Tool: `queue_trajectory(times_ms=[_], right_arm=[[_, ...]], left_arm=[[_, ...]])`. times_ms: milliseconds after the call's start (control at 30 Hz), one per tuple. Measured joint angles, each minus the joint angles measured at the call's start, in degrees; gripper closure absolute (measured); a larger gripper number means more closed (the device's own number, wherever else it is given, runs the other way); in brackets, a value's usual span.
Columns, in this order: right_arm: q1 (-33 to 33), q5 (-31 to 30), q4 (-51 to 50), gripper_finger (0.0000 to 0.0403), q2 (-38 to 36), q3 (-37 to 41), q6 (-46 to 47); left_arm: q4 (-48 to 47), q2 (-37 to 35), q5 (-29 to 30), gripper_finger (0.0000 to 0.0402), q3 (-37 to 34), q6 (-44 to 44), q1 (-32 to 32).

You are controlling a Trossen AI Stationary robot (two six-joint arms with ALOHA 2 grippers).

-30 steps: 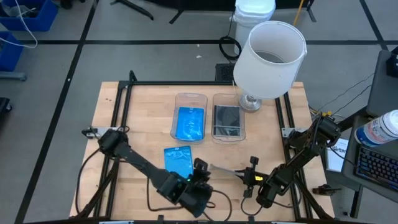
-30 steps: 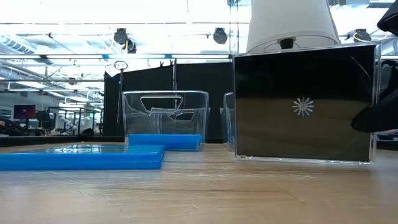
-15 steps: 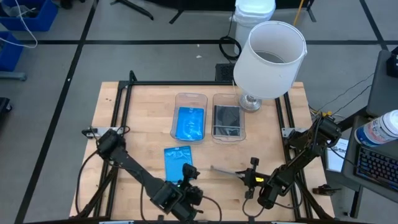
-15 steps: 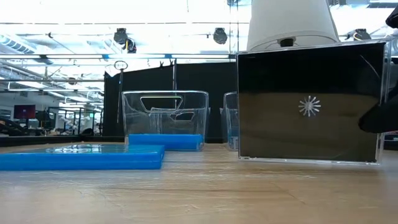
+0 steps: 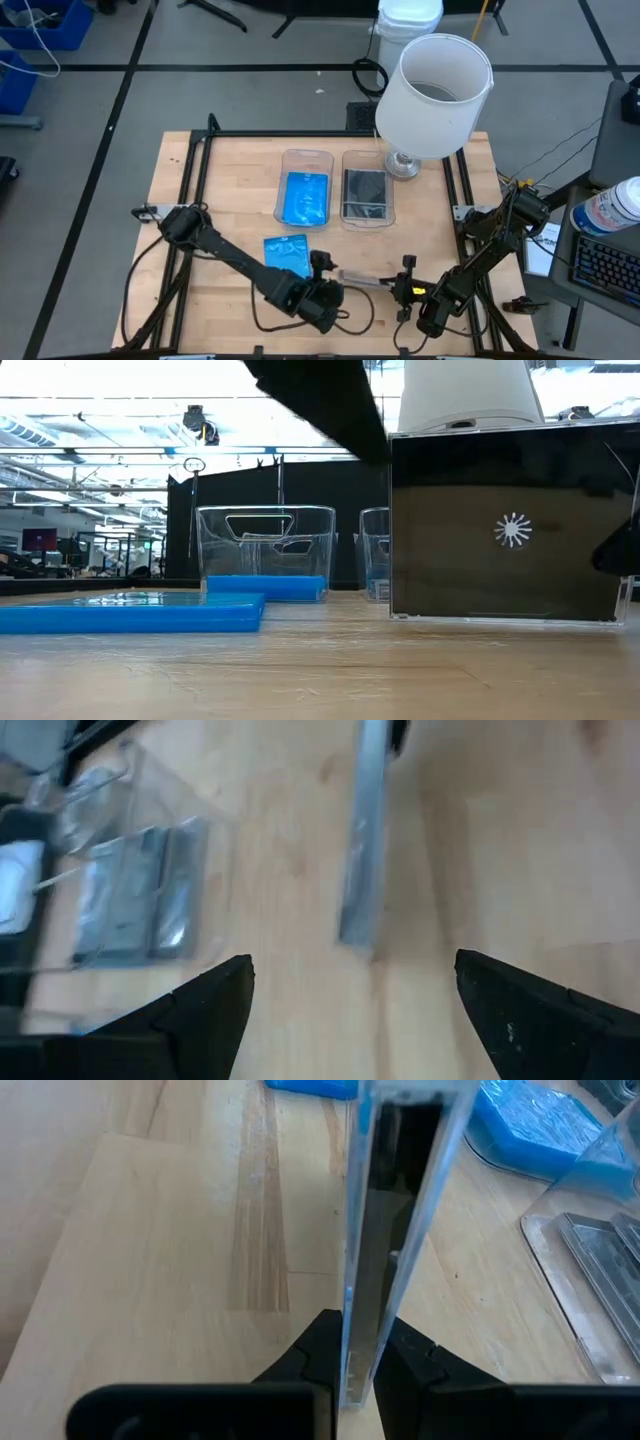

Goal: Pick & place jewel cases by type
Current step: Put the black cd case into the right transparent bin

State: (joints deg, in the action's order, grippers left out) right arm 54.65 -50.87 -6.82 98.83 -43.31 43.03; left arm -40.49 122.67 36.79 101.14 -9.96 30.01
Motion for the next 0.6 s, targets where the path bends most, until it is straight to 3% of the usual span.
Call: queue_trajectory(times_ms=[133, 267, 600], right_arm=[[0.0, 0.1, 0.0, 0.0374, 0.0, 0.0, -0.4], [0.0, 0.1, 0.0, 0.0374, 0.0, 0.0, -0.4], [0.0, 0.1, 0.2, 0.0374, 0.0, 0.0, -0.5]], left_arm=[[5.7, 0.0, -5.1, 0.0061, 0.0, 4.7, -0.2], [9.8, 0.0, -6.0, 0.0082, 0.1, 8.6, -0.3], [9.3, 0.0, -7.7, 0.0185, 0.1, 7.9, -3.1]])
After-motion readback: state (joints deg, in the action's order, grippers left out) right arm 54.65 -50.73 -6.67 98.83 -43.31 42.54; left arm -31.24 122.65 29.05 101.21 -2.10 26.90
